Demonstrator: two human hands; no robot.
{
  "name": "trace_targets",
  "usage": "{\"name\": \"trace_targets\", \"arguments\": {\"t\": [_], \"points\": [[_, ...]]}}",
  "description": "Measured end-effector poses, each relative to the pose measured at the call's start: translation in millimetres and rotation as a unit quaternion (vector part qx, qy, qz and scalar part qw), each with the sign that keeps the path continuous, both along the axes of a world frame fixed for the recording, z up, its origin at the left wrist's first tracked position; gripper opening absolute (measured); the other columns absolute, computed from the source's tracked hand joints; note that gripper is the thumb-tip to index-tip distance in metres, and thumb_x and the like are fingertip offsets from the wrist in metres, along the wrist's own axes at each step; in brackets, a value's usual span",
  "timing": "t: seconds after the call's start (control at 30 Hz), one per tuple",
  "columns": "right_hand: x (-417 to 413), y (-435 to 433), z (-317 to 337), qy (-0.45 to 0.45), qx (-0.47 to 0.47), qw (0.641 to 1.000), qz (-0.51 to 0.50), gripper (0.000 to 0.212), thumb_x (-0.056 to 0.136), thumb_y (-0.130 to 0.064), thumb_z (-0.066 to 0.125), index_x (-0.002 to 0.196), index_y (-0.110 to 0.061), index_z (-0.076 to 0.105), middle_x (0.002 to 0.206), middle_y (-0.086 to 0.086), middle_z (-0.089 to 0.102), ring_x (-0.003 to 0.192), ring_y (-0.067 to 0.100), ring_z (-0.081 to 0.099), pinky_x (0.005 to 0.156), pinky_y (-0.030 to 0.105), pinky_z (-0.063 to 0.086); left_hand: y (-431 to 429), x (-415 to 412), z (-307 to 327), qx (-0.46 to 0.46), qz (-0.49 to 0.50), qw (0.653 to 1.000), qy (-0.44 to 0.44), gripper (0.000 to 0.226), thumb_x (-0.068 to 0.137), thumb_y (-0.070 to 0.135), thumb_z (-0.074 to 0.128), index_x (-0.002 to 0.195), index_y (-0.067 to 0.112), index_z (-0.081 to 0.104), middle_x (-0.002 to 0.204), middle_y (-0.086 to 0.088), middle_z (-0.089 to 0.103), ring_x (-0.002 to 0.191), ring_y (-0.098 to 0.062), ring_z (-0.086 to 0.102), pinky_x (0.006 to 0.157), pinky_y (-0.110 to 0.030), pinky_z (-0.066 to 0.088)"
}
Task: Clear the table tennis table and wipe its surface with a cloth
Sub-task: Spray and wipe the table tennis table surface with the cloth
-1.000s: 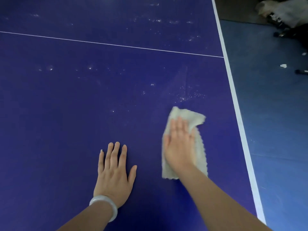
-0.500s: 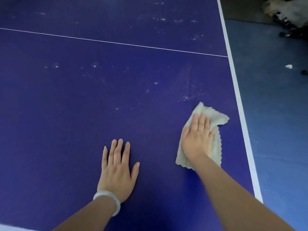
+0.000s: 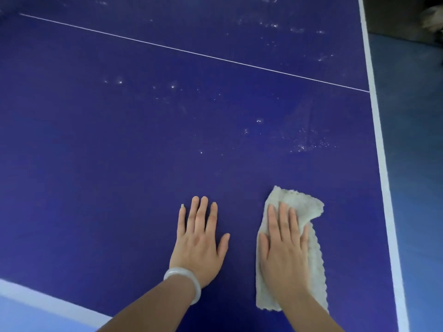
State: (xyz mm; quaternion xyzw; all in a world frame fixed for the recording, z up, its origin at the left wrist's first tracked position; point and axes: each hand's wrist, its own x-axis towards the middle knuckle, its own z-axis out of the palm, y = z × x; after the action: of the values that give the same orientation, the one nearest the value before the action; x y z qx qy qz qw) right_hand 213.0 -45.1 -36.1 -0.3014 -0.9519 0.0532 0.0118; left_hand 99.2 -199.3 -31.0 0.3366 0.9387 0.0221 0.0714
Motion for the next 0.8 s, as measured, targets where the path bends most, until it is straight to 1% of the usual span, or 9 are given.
{"name": "trace_targets", "arguments": {"t": [0.07,0.13,0.2,0.33,0.37,0.43,0.53,0.6,0.8], "points": [[-7.8,-13.5,0.2,-0.01,0.006,0.992,0.123,0.059,0.101,-0.037,0.023,0.158,-0.021,0.016,0.165,0.003,0.012,0.152,0.023,0.008,0.119,0.055,0.016,-0.2,-0.1,-0.1,0.007,-0.003,1.0,-0.006,0.07,0.099,0.053,0.026,0.151,0.007,0.034,0.158,-0.017,0.028,0.15,-0.032,0.019,0.118,-0.056,0.023],[-32.9,-9.0,1.2,-0.014,-0.006,0.983,0.183,0.058,0.102,-0.038,0.023,0.158,-0.025,0.016,0.165,0.0,0.01,0.153,0.02,0.005,0.119,0.054,0.015,-1.2,-0.8,0.3,0.01,-0.004,1.0,-0.009,0.07,0.099,0.052,0.026,0.151,0.007,0.034,0.159,-0.017,0.027,0.15,-0.032,0.018,0.117,-0.056,0.024],[-63.7,7.7,-1.9,-0.017,-0.012,0.985,0.171,0.056,0.103,-0.039,0.019,0.158,-0.029,0.012,0.166,-0.004,0.007,0.153,0.016,-0.001,0.122,0.052,0.008,-2.4,-0.9,0.6,0.01,-0.005,1.0,-0.012,0.07,0.1,0.052,0.026,0.152,0.007,0.032,0.159,-0.017,0.026,0.15,-0.032,0.016,0.118,-0.056,0.024],[-86.9,48.9,-3.2,-0.031,-0.042,0.999,-0.003,0.06,0.1,-0.043,0.007,0.158,-0.031,0.003,0.166,-0.006,0.001,0.152,0.015,-0.007,0.122,0.049,-0.004,-3.4,-0.4,0.0,0.012,-0.008,1.0,-0.016,0.07,0.099,0.052,0.027,0.152,0.007,0.031,0.159,-0.018,0.027,0.15,-0.034,0.017,0.118,-0.057,0.023],[-80.1,48.5,-2.1,-0.027,-0.044,0.998,-0.02,0.06,0.099,-0.043,0.006,0.158,-0.03,0.001,0.166,-0.005,0.0,0.152,0.015,-0.008,0.122,0.049,-0.004,-3.6,-0.7,-0.3,0.013,-0.009,1.0,-0.018,0.07,0.099,0.052,0.027,0.152,0.006,0.031,0.158,-0.018,0.027,0.15,-0.034,0.018,0.118,-0.057,0.023],[-59.0,30.7,2.2,-0.023,-0.03,0.999,0.02,0.059,0.101,-0.041,0.01,0.158,-0.029,0.005,0.166,-0.005,0.002,0.152,0.015,-0.005,0.123,0.05,0.002,-3.6,-1.7,-0.6,0.014,-0.01,1.0,-0.021,0.07,0.099,0.052,0.028,0.152,0.006,0.031,0.158,-0.019,0.026,0.15,-0.035,0.017,0.118,-0.058,0.021],[-37.6,1.1,4.2,-0.036,0.0,0.987,0.158,0.057,0.103,-0.036,0.02,0.158,-0.024,0.015,0.165,-0.002,0.009,0.153,0.019,0.006,0.121,0.053,0.013,-3.5,-2.1,-1.1,0.015,-0.012,0.999,-0.028,0.07,0.1,0.051,0.027,0.152,0.005,0.031,0.159,-0.019,0.025,0.15,-0.035,0.015,0.118,-0.059,0.019],[-51.6,1.3,2.7,-0.034,-0.004,0.981,0.192,0.056,0.103,-0.036,0.021,0.158,-0.024,0.016,0.166,-0.002,0.008,0.153,0.019,0.005,0.121,0.051,0.01,-3.5,-2.3,-0.5,0.016,-0.015,0.999,-0.033,0.07,0.1,0.051,0.026,0.152,0.005,0.03,0.159,-0.019,0.025,0.15,-0.036,0.013,0.118,-0.06,0.018],[-130.5,24.5,2.5,-0.07,0.001,0.975,0.209,0.057,0.102,-0.042,0.009,0.158,-0.03,0.008,0.165,-0.006,0.004,0.152,0.015,-0.003,0.122,0.045,-0.002,-4.4,-3.1,1.5,0.004,-0.019,0.999,-0.035,0.07,0.1,0.051,0.025,0.152,0.004,0.029,0.159,-0.019,0.023,0.15,-0.036,0.012,0.119,-0.059,0.016]]}}
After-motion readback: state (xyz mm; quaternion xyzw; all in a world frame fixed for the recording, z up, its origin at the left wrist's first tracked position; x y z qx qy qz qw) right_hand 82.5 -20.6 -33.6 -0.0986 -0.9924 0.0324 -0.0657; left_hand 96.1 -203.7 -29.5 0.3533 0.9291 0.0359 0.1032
